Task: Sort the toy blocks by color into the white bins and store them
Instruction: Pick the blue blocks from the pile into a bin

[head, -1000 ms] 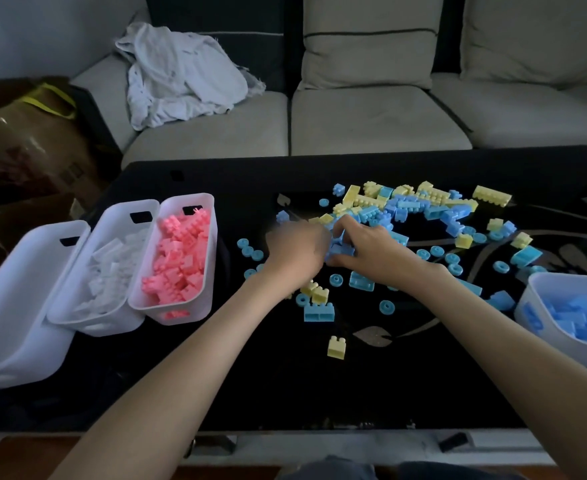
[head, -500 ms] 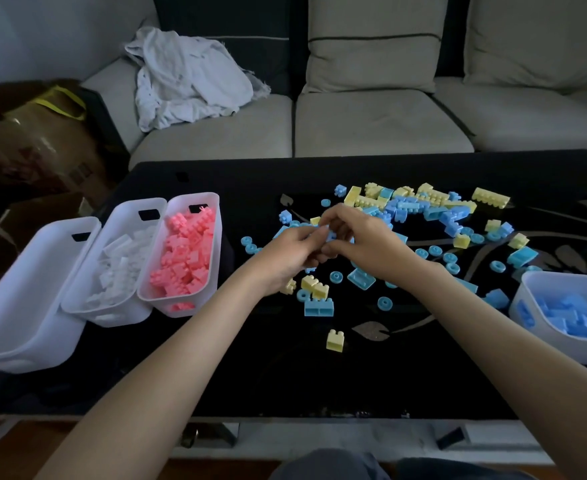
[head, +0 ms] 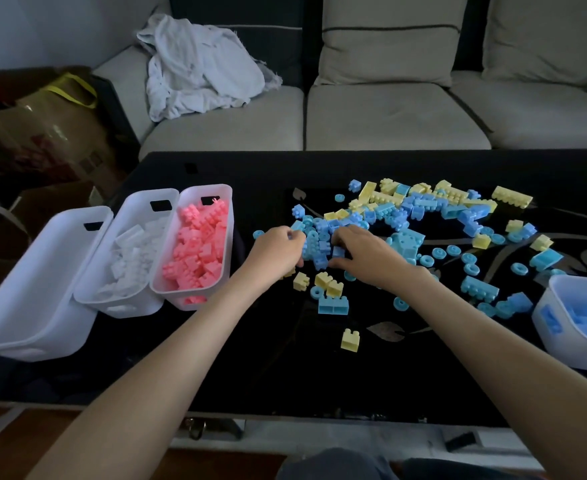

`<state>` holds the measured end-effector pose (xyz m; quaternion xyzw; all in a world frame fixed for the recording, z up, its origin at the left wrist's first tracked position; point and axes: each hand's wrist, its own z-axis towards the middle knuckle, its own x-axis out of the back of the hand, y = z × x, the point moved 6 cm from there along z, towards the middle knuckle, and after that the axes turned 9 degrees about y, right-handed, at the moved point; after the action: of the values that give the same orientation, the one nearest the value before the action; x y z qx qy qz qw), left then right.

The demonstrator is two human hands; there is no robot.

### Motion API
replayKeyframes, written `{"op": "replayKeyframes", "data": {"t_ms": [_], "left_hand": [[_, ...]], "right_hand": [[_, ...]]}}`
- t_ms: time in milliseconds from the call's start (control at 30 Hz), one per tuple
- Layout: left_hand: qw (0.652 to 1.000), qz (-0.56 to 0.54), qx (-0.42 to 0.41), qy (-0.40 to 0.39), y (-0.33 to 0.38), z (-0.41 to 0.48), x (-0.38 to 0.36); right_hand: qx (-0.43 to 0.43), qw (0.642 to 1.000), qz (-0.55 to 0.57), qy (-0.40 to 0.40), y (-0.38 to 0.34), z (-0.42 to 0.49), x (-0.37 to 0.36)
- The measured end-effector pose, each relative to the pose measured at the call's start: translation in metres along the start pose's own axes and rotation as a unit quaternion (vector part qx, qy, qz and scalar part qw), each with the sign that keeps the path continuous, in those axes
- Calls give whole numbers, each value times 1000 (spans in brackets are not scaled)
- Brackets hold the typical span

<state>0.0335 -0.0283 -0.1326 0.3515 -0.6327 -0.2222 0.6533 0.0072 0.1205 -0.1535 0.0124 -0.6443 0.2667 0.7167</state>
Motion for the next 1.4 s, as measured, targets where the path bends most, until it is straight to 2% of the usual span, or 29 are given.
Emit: {"op": "replayKeyframes", "data": {"t_ms": [167,267,400,500,600,767,900,1067,1133,1233,1400], "left_hand": [[999,23,-22,-26,-1,-1,-2],[999,0,-31,-38,-4,-3,1],[998,-65,-13,-9,-12,-3,12],[998,-57,-10,15,-14,-5,20],[998,-59,5,28,-15,-10,24],[992,-112,47,36,-11,-17,30],[984,-154,74,44,-10,-20,38],[984,-157,73,44,-4,-28,43],[993,-97,52,51,7,-29,39],[998,9,-34,47,49,-33,12],[984,15,-178,-21,154,-68,-68]], "right_hand": [[36,999,12,-36,-13,5,-5],[33,999,25,-13,-14,7,-3],[14,994,92,53,-20,2,14],[25,988,149,14,-39,-2,14],[48,993,84,-68,-53,-4,-1],[43,996,-20,-77,-56,-2,-3],[23,997,-48,-60,-50,-5,1],[4,998,44,37,-39,-13,28],[-12,995,85,59,-31,-21,49],[-35,994,86,60,-12,-44,81],[-130,987,17,94,60,-102,136]]}}
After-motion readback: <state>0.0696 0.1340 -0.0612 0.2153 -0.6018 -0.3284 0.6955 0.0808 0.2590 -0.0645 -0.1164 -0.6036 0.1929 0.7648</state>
